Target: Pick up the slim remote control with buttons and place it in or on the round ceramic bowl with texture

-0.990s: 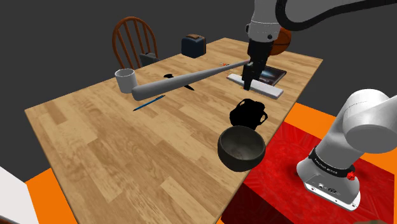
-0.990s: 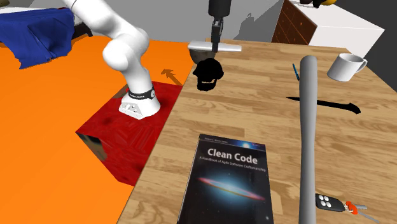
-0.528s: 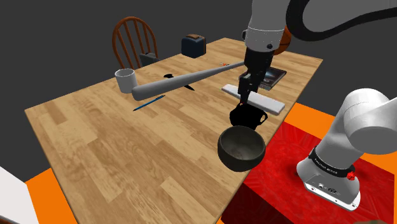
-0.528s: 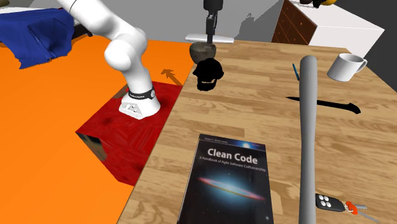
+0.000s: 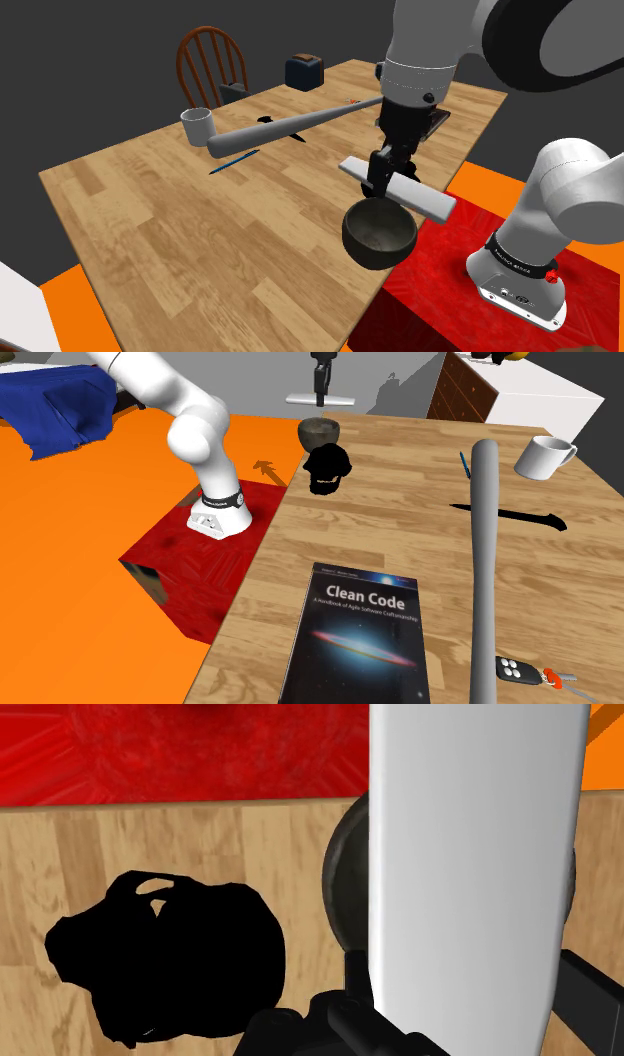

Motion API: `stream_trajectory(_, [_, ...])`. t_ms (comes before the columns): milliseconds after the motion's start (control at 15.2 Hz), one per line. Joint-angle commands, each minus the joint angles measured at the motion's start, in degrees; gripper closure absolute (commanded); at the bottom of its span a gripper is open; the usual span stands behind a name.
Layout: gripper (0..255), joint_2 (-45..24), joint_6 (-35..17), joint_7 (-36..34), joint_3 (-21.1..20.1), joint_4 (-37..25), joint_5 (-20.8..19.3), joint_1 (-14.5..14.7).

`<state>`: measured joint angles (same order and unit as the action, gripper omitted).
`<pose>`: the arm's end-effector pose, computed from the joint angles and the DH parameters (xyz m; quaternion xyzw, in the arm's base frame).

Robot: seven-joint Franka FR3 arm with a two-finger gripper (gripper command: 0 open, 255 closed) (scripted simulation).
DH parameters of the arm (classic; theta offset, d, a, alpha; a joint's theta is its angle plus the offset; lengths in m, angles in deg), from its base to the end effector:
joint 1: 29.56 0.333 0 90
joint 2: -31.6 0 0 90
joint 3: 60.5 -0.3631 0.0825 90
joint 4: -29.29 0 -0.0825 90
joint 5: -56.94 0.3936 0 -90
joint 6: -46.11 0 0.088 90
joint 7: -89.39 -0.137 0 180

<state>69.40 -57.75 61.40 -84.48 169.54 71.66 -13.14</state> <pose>0.2367 0.2621 0.5073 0.9994 0.0353 -0.0036 0.0039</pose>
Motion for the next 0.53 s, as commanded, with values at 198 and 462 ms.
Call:
stream_trajectory(198, [255,-1.05,-2.67,-2.40,-2.71,1.24,1.47,0.87])
stream_trajectory(462, [255,-1.67,-5.91,-2.33,-3.52,3.85,2.01,1.02])
